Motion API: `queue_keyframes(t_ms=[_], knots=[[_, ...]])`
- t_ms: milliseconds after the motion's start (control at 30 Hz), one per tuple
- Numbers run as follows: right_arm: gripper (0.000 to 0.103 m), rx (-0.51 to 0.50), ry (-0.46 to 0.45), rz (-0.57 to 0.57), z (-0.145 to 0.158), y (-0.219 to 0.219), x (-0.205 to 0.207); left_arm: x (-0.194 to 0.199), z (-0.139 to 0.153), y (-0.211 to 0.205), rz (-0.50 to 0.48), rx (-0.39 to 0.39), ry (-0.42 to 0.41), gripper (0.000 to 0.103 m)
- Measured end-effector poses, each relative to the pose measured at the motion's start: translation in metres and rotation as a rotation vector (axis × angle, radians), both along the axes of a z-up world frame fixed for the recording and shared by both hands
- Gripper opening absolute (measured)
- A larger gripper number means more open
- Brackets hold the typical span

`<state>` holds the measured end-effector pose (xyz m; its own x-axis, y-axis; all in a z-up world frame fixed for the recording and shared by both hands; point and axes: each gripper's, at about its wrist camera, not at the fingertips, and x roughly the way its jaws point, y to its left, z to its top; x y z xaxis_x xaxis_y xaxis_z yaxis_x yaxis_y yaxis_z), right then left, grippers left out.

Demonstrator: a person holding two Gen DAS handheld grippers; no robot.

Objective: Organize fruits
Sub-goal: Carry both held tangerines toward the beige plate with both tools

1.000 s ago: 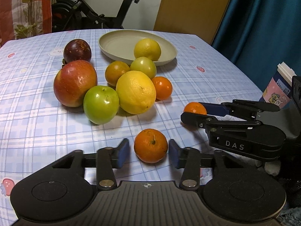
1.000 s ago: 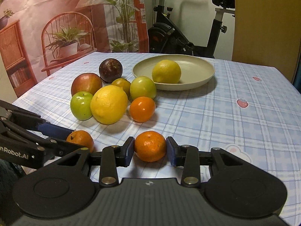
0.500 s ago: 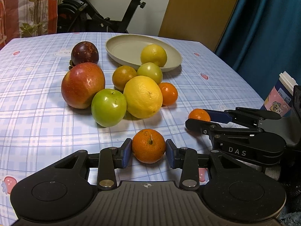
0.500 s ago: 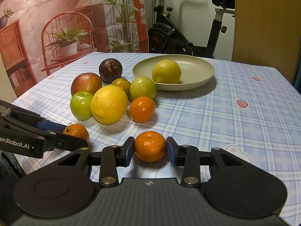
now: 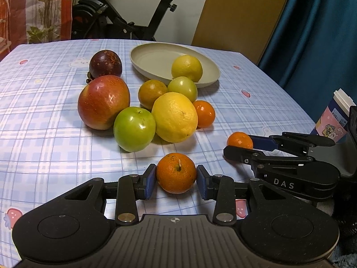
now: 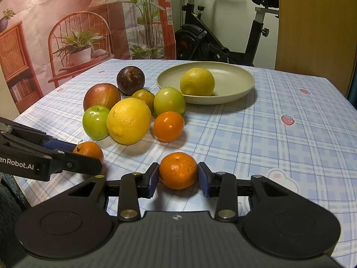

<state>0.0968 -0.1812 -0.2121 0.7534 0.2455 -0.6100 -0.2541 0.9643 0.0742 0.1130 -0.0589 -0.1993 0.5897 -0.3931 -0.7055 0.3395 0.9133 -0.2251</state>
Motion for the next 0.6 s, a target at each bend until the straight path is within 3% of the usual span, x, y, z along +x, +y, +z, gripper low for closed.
queue_keyframes(t_ms=[233,600], knots=[[0.039,0.010,-0.004,0.014,0.001,0.000,-0.001,-0.003,0.006,0.000,0.002,-0.001,-0.011,0.041],[0.039,0.050,-0.068,-0.002,0.024,-0.006,-0.010,0.002,0.048,-0.003,-0.007,0.018,-0.137,0.041]])
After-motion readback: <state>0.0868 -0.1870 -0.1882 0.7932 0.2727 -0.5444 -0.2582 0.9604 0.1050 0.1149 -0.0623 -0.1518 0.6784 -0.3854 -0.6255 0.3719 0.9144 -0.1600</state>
